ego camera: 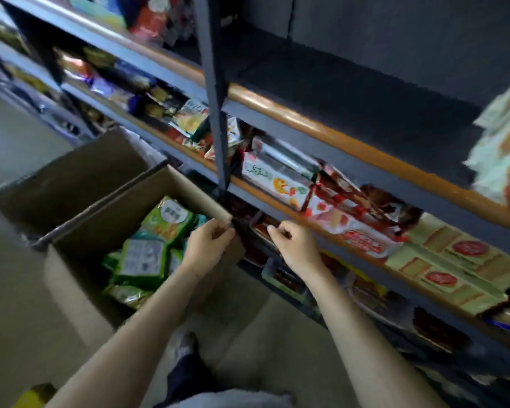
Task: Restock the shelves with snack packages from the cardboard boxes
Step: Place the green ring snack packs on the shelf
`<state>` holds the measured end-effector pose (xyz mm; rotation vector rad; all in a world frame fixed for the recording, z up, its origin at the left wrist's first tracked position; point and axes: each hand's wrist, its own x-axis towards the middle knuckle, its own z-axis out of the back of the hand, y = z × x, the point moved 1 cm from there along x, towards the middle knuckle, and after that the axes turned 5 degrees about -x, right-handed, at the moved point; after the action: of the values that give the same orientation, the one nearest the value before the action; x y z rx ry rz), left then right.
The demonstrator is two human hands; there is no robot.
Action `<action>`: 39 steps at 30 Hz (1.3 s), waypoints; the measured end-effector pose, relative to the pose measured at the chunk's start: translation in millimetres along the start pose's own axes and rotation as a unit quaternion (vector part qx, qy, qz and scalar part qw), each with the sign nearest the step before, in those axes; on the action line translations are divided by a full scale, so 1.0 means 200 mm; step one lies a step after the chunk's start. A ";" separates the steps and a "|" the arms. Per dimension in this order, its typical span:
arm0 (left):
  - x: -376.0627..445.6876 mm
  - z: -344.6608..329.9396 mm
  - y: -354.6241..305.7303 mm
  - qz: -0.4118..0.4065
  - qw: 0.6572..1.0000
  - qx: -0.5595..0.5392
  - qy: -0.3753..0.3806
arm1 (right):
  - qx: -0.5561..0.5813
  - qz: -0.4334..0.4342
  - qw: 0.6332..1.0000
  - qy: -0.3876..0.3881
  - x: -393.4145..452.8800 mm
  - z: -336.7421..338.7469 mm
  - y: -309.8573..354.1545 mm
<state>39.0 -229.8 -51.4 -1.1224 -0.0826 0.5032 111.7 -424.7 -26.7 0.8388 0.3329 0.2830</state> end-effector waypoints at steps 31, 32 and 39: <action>0.18 1.07 1.56 0.002 0.946 0.307 -0.104 | 0.220 -0.522 0.791 0.231 0.54 -2.22 0.35; 0.18 1.07 1.56 0.002 0.947 0.303 -0.108 | 0.242 -0.521 0.787 0.225 0.54 -2.21 0.39; 0.21 1.04 1.44 -0.023 0.936 0.349 -0.034 | 0.370 -0.500 0.766 0.160 0.50 -2.04 0.55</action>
<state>-88.6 59.1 -220.2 -0.4042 0.0123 0.4739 27.8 -41.1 -213.8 1.2584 1.2133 -0.7851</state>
